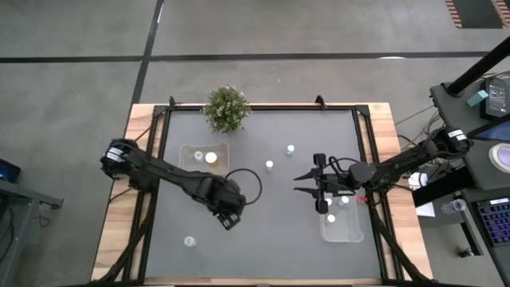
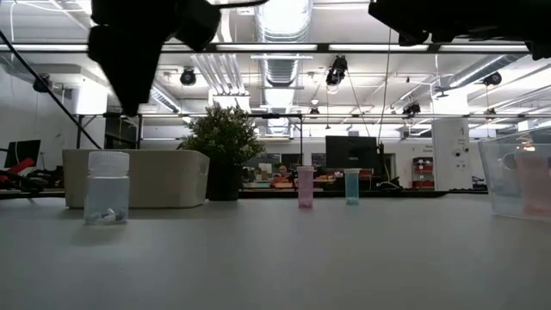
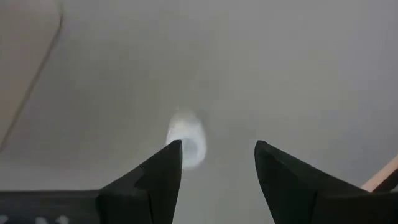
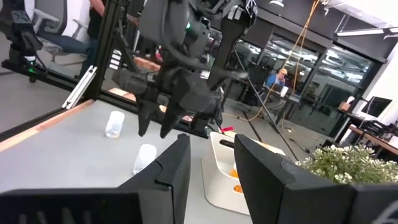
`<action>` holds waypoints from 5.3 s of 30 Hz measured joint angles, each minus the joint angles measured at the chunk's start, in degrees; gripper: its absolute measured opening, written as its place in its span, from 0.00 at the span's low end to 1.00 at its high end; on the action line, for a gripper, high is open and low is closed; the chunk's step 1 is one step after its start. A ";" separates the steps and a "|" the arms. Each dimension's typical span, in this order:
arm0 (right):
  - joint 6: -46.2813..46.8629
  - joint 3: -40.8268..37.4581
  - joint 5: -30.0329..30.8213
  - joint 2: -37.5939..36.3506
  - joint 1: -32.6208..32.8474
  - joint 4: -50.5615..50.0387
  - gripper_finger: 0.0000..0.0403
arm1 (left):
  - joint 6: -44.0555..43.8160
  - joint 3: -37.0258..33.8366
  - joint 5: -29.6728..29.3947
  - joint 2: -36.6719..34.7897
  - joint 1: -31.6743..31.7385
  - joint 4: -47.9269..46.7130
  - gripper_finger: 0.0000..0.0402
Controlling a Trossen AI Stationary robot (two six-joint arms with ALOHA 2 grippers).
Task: Pick and place medicine bottles into bin by pill shape (circle, oval)
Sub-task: Put the top transparent pill bottle into the gray bin
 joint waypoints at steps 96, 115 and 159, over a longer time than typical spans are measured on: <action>-2.16 0.24 0.04 -0.22 0.00 -2.45 0.28 | 20.20 -5.08 -2.26 -13.71 19.55 -12.09 0.31; -2.14 0.24 0.07 -0.24 -0.02 -2.72 0.28 | 24.49 -10.43 -7.50 -17.28 26.07 -15.53 0.31; -2.12 0.24 0.07 -0.24 -0.02 -2.71 0.28 | 27.82 -24.57 -1.38 -23.36 37.36 -4.54 0.31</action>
